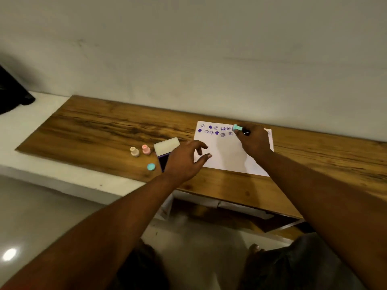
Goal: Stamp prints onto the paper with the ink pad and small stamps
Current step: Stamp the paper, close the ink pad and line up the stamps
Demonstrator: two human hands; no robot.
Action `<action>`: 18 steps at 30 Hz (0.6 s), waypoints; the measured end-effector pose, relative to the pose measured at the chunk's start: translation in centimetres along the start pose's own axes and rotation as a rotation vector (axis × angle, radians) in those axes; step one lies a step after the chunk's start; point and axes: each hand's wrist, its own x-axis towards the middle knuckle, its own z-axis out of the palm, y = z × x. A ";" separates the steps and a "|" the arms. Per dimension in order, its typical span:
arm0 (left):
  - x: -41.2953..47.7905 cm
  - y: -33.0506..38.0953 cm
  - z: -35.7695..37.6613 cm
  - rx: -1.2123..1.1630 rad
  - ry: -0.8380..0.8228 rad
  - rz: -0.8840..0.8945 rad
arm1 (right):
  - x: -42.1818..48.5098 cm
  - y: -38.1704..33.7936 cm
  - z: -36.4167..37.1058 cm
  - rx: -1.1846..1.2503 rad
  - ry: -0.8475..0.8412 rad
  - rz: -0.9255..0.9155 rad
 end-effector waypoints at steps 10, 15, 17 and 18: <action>-9.6 -9.9 -7.3 0.075 0.323 -0.451 | -4.9 -10.6 11.6 -0.129 -0.359 -0.336; -10.1 -11.7 -6.7 0.147 0.271 -0.487 | -7.0 -13.0 15.2 -0.329 -0.493 -0.538; -9.8 -12.2 -6.5 0.131 0.254 -0.473 | -7.5 -13.0 15.9 -0.371 -0.517 -0.606; -9.5 -12.3 -6.5 0.127 0.238 -0.468 | -7.7 -13.0 16.1 -0.384 -0.520 -0.627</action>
